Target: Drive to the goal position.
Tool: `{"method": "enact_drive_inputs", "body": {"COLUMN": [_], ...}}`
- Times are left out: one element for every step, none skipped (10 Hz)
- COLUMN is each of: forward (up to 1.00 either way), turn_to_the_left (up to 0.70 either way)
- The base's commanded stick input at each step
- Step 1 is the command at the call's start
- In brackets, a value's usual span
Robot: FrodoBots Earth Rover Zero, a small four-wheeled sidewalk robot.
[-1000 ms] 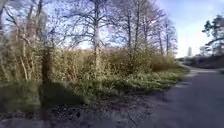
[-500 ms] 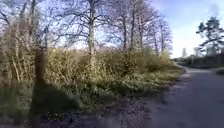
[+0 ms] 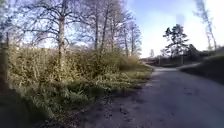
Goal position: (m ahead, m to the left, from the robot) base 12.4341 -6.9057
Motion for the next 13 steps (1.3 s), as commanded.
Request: {"method": "enact_drive_inputs", "body": {"forward": [0.00,0.00,0.00,0.00,0.00,0.00,0.05,0.01,0.00,0.00,-0.21,-0.87,-0.93], "turn_to_the_left": [-1.00,-1.00,-1.00,-1.00,-1.00,-1.00,-0.18,-0.75,-1.00,-1.00,-0.82,-0.37,-0.03]}}
